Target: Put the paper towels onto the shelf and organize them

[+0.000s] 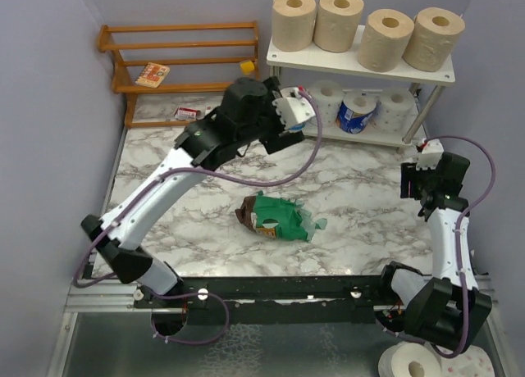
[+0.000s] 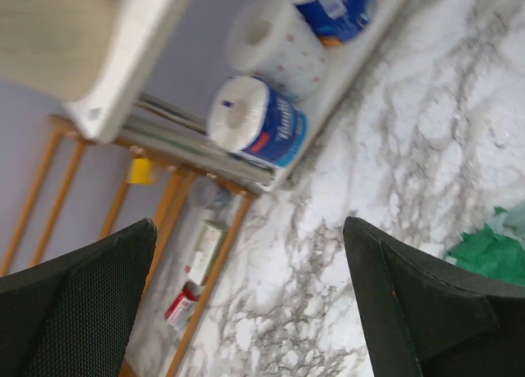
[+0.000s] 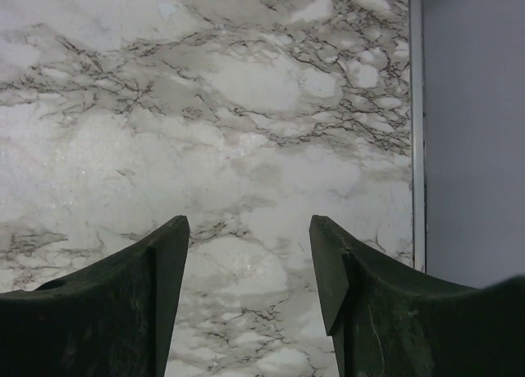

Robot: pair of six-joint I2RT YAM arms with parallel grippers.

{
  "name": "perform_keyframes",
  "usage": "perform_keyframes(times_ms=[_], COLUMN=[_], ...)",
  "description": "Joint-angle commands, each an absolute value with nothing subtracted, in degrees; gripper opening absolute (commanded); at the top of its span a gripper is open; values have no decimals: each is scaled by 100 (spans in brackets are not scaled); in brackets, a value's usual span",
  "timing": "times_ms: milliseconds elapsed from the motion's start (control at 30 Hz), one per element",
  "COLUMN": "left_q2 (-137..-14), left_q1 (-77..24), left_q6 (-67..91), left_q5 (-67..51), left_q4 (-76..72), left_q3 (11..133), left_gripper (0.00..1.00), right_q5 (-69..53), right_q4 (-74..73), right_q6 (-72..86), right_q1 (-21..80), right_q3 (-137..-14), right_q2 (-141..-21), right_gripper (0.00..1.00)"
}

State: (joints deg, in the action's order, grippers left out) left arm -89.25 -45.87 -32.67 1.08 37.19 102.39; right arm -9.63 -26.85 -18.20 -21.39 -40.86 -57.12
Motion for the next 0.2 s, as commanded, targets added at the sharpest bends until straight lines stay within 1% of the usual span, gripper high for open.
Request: perform_keyframes(times_ms=[0,167], left_q2=[-8134,-7599], left_q1=[-4481,-4450], left_q6=[-2719,-2048], left_q5=[1115,2448], left_q4=[3528,3345], left_q3=[10337,9609], left_gripper=[99,99], right_q5=[-445,-93], right_q4=[-2310,-2078], right_q6=[-1223,-1014], right_q1=[-2162,-2162], right_q3=[-4185,-4077], right_q2=[-5403,-5137], right_gripper=[62,61])
